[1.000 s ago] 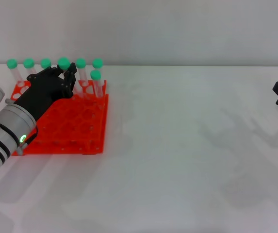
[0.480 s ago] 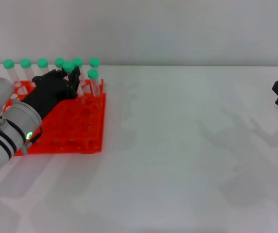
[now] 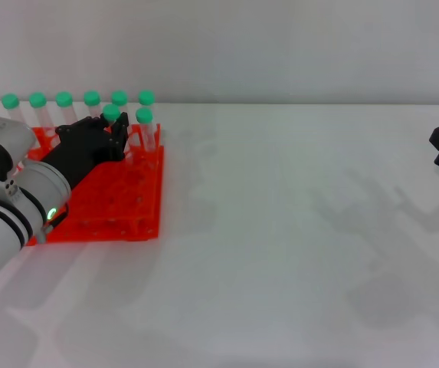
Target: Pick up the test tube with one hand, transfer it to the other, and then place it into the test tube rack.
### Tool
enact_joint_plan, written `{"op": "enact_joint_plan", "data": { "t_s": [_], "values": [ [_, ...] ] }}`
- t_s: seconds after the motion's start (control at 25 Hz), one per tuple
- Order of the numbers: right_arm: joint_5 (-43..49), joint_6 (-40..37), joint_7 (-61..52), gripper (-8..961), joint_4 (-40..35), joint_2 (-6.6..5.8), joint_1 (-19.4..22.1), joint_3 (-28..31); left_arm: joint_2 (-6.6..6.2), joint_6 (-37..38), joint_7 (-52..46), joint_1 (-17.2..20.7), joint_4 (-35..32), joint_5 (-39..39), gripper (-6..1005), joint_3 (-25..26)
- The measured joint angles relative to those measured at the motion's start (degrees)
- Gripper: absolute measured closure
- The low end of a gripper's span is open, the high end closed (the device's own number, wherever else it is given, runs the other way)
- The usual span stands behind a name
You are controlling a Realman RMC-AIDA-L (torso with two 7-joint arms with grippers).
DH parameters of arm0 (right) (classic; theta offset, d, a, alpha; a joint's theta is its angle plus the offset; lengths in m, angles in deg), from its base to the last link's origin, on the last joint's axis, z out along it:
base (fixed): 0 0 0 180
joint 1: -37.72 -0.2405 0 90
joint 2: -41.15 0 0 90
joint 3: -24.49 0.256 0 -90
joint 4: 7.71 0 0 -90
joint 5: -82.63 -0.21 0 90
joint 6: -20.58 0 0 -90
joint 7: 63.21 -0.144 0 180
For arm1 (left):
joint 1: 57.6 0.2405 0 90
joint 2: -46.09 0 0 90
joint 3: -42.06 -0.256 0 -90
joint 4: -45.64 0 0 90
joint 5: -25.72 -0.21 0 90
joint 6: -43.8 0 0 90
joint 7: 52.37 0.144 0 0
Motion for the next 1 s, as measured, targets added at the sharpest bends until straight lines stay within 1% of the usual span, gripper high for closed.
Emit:
{"op": "enact_joint_plan", "data": {
  "t_s": [0.24,0.4,0.56,0.72,0.8,0.84,0.88,0.96,1.0],
  "values": [
    [0.00,0.13,0.00,82,0.00,0.00,0.02,0.00,0.10,0.01,2.82,0.67,1.09,-0.04,745,0.00],
    [0.00,0.16,0.00,83,0.00,0.06,0.09,-0.05,0.21,-0.58,3.90,1.85,1.72,0.13,743,0.31],
    [0.00,0.15,0.00,83,-0.01,0.09,0.26,0.01,0.25,-2.28,3.91,3.80,1.82,0.90,525,0.57],
    [0.00,0.13,0.00,83,0.53,0.09,0.30,1.40,0.40,-8.49,3.97,8.22,2.26,3.36,308,0.60],
    [0.00,0.21,0.00,83,1.34,0.10,0.21,2.89,0.49,-15.07,3.98,12.62,2.51,6.74,271,0.63],
    [0.00,0.27,0.00,83,1.77,0.09,0.20,3.75,0.54,-17.26,3.98,14.23,2.74,7.89,253,0.61],
    [0.00,0.29,0.00,83,2.17,0.09,0.20,4.74,0.54,-21.22,3.98,16.99,3.43,10.77,235,0.63],
    [0.00,0.32,0.00,83,2.96,0.09,0.23,6.61,0.49,-26.92,3.99,21.36,4.63,15.12,198,0.62],
    [-0.01,0.35,0.00,83,3.41,0.09,0.25,7.81,0.47,-28.46,3.98,22.41,4.79,16.25,179,0.63]
  ]
}}
